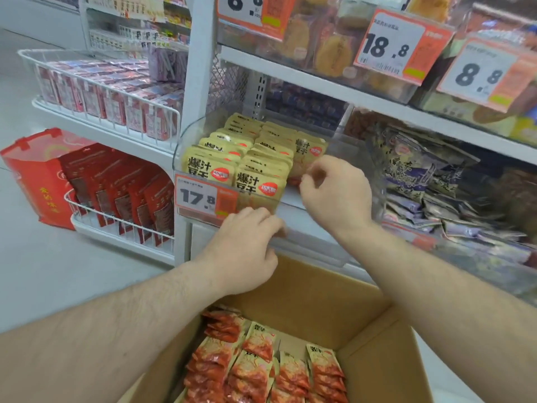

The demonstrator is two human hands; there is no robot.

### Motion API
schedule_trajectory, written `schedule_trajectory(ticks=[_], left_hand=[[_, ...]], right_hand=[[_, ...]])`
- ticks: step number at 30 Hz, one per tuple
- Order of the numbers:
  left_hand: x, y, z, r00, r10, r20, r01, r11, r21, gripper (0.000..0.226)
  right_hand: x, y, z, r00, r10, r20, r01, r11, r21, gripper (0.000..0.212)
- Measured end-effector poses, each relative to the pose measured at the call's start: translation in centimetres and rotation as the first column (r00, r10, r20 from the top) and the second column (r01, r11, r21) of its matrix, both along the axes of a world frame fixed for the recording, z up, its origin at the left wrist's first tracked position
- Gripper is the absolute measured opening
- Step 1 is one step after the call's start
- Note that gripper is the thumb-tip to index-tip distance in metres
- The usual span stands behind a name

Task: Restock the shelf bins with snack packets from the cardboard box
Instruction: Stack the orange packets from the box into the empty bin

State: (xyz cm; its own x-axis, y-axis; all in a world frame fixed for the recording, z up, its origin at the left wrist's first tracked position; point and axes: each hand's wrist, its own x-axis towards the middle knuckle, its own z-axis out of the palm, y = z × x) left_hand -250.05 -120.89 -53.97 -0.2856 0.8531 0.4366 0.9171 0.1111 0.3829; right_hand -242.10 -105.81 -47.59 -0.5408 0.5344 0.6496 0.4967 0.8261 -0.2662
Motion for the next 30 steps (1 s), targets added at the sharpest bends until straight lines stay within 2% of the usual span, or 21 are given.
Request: schedule_trajectory(ticks=[1, 3, 6, 8, 11, 14, 16, 19, 23, 26, 28, 30], left_hand=[[0.2, -0.1, -0.4, 0.998, -0.039, 0.041, 0.045, 0.989, -0.14, 0.03], [0.4, -0.2, -1.4, 0.995, -0.075, 0.067, 0.096, 0.906, -0.412, 0.019], [0.2, -0.5, -3.3, 0.992, -0.069, 0.103, 0.12, 0.753, -0.647, 0.017], [0.2, -0.6, -4.0, 0.989, -0.035, 0.146, 0.128, 0.704, -0.698, 0.03], [0.4, -0.5, -4.3, 0.987, -0.031, 0.16, 0.139, 0.673, -0.727, 0.033], [0.3, 0.0, -5.0, 0.982, -0.03, 0.188, 0.164, 0.638, -0.753, 0.033], [0.1, 0.2, -5.4, 0.978, -0.018, 0.21, 0.177, 0.608, -0.774, 0.032], [-0.2, 0.5, -5.9, 0.974, -0.006, 0.228, 0.19, 0.577, -0.795, 0.032], [-0.8, 0.6, -6.2, 0.968, 0.019, 0.25, 0.196, 0.565, -0.802, 0.032], [-1.1, 0.5, -6.1, 0.963, 0.057, 0.265, 0.191, 0.552, -0.812, 0.032], [-1.0, 0.5, -6.1, 0.95, 0.112, 0.291, 0.181, 0.559, -0.809, 0.029], [-0.8, 0.4, -6.3, 0.874, 0.269, 0.404, 0.174, 0.604, -0.778, 0.025]], right_hand=[[1.4, -2.1, -1.2, 0.992, 0.12, -0.047, -0.116, 0.99, 0.077, 0.017], [3.9, -5.3, -5.1, 0.962, 0.274, -0.018, -0.272, 0.96, 0.067, 0.021], [6.3, -6.9, -12.1, 0.926, 0.288, 0.246, -0.248, 0.952, -0.181, 0.019], [7.1, -6.1, -16.6, 0.823, 0.276, 0.497, -0.095, 0.929, -0.358, 0.016], [7.8, -4.6, -22.6, 0.657, 0.272, 0.703, 0.162, 0.86, -0.485, 0.016], [8.4, -4.1, -27.2, 0.529, 0.317, 0.788, 0.296, 0.801, -0.521, 0.024], [8.6, -4.3, -29.1, 0.454, 0.347, 0.821, 0.32, 0.796, -0.514, 0.029], [8.3, -5.2, -30.9, 0.392, 0.417, 0.82, 0.314, 0.778, -0.545, 0.032], [8.2, -6.0, -32.3, 0.456, 0.452, 0.767, 0.255, 0.759, -0.599, 0.045], [9.0, -6.1, -33.0, 0.533, 0.423, 0.733, 0.132, 0.814, -0.566, 0.032], [9.3, -6.3, -33.0, 0.676, 0.389, 0.626, 0.089, 0.8, -0.594, 0.023], [9.1, -6.3, -31.9, 0.854, 0.245, 0.459, 0.127, 0.757, -0.641, 0.016]])
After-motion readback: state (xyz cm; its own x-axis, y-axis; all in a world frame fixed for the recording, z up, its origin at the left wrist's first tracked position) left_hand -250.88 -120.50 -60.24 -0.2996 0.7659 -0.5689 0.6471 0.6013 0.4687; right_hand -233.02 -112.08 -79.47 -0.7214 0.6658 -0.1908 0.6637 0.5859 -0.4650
